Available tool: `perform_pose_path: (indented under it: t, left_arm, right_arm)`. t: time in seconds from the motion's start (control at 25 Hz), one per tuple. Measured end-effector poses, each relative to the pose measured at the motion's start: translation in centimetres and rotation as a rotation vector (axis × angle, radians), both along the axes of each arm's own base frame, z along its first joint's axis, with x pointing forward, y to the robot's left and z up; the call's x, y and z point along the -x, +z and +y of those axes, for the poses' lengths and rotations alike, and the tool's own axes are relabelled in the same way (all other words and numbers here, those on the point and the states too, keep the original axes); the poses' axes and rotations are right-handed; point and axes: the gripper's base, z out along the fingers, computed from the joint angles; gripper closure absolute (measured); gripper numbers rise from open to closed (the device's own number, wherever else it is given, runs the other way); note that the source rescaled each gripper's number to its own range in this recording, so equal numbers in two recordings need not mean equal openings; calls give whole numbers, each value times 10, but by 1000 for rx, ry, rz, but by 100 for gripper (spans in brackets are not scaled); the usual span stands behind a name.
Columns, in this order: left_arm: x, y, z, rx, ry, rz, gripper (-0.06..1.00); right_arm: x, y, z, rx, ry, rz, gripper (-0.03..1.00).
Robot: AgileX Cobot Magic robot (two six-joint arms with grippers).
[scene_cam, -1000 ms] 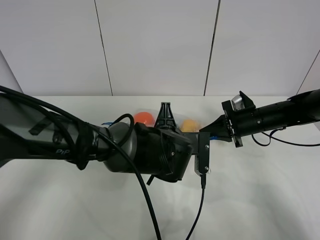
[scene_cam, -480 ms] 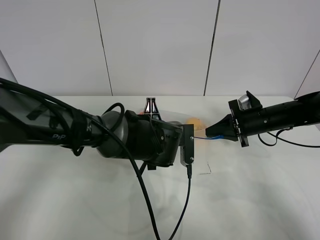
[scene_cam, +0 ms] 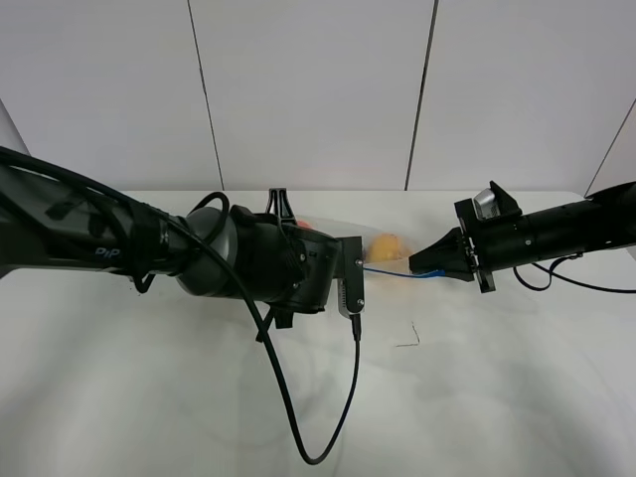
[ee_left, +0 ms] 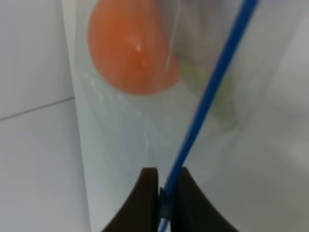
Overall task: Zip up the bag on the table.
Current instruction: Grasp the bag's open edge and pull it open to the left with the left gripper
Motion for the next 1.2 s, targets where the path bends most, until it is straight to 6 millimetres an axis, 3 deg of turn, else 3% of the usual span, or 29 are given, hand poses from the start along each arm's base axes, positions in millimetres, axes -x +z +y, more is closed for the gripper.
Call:
perform_pose_path:
  t: [0.6,1.2]
  left_arm:
    - [-33,0,39,3,125,3,94]
    - [-39,-1,47,8,146,5,94]
  right_arm:
    - [0,0,0,-3,0,3,97]
    - [0,0,0,-2,1,3,97]
